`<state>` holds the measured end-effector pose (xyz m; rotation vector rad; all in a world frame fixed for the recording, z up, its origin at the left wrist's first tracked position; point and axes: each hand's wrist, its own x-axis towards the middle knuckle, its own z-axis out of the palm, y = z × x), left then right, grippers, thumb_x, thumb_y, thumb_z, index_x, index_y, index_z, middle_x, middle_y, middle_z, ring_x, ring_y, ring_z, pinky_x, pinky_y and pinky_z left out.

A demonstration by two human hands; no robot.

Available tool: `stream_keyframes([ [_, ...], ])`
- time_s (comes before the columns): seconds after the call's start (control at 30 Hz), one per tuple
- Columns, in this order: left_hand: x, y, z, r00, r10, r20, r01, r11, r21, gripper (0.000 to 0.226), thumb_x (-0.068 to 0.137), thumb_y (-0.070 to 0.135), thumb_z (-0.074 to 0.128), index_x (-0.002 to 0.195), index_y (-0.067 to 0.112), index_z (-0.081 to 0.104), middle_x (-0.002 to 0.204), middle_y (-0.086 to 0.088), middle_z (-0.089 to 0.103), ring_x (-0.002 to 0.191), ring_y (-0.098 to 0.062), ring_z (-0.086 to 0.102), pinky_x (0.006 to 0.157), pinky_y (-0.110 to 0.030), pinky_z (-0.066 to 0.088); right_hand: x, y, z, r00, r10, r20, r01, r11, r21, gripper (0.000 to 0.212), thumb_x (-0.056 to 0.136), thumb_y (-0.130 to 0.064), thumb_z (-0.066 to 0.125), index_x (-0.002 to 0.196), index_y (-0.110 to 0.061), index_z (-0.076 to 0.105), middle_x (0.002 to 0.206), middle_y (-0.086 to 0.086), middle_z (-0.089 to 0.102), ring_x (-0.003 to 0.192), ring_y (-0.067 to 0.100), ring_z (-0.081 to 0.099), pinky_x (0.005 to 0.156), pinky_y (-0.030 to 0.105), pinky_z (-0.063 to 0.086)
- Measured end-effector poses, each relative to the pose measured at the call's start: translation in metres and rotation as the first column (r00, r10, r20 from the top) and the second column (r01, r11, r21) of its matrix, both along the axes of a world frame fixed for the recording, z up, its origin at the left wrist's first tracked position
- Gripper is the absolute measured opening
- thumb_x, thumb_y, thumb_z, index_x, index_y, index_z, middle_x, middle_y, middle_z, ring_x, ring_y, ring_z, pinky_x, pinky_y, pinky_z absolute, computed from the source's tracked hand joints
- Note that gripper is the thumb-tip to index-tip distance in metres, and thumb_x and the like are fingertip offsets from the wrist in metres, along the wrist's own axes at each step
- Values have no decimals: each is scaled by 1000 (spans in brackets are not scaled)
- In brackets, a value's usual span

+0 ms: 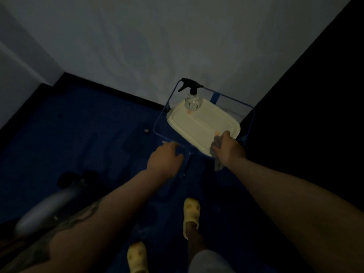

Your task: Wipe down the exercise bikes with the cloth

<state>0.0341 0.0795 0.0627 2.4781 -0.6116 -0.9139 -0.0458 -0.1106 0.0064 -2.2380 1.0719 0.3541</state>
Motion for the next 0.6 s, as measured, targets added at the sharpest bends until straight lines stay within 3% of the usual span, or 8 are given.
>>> stream_keyframes([
  [0.13,-1,3,-27,997,67,-25,-66,997,26,41,92,28,49,132,21,49,134,-4,53,119,-23,51,99,-39,43,30,-16,-49,983,151,-105,-170,965,-200,27,94,-16,47,119,-9,44,116,16,55,104,32,54,81,35,45],
  [0.23,-4,15,-45,993,106,-43,-103,993,63,42,92,30,49,133,22,48,136,-1,52,121,-20,50,102,-38,42,44,-17,-81,979,156,-130,-175,974,-147,25,94,-10,43,119,-6,45,124,18,51,114,31,48,94,42,45],
  [0.33,-6,28,-51,992,123,-42,-118,988,98,45,91,29,50,136,21,47,139,-1,50,125,-20,48,104,-37,40,46,-15,-97,978,121,-170,-143,982,-125,33,95,-14,43,127,-6,45,130,19,49,117,35,48,96,42,42],
  [0.6,-19,57,-14,994,109,-2,-109,994,24,43,92,29,48,134,21,47,138,-2,50,122,-21,49,102,-39,41,-3,17,-53,991,96,-94,-103,992,-69,38,95,-20,48,133,-13,43,134,11,48,116,26,49,99,34,43],
])
